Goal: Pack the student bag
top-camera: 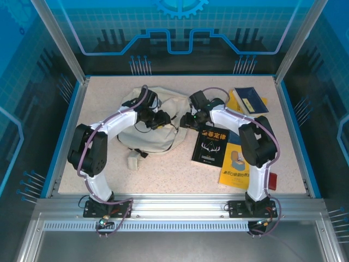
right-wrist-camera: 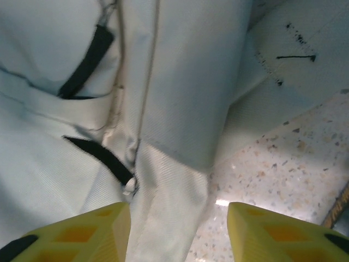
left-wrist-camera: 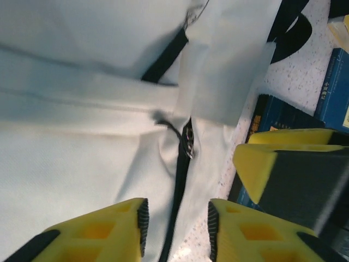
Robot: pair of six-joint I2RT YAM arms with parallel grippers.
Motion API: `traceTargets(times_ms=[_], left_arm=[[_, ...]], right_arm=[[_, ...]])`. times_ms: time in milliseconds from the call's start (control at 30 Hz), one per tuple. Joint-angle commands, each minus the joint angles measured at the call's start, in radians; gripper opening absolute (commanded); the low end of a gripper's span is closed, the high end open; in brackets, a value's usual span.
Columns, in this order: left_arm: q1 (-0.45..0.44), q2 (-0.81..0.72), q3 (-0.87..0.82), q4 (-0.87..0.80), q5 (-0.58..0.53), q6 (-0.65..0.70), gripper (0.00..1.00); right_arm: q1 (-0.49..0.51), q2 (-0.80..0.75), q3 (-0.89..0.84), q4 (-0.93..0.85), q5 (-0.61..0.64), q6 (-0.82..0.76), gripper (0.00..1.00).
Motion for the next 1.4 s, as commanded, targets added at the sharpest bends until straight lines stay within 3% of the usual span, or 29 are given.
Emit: traceTargets(times_ms=[0,300,500,1167,1367], left_arm=[[0.004,0.071,0.038,-0.038,0.024,0.017,0.35],[-0.042,0.077,-0.049,0.157,0.074,-0.323,0.51],[-0.078,0.112,-0.08,0.247,0.003,-0.496,0.46],[-0.096,0.2,-0.018,0.297,-0.081,-0.593,0.28],[-0.097,0.184,-0.028,0.299,-0.101,-0.59,0.18]], right_arm=[[-0.009,0.053,0.064,-0.013,0.029,-0.019,0.44],[-0.021,0.074,0.078,0.019,-0.005,-0.021,0.44],[-0.037,0.041,0.026,0.055,-0.03,0.001,0.42],[-0.061,-0.023,-0.068,0.118,-0.058,0.025,0.4],[-0.056,-0.008,-0.051,0.116,-0.067,0.024,0.4]])
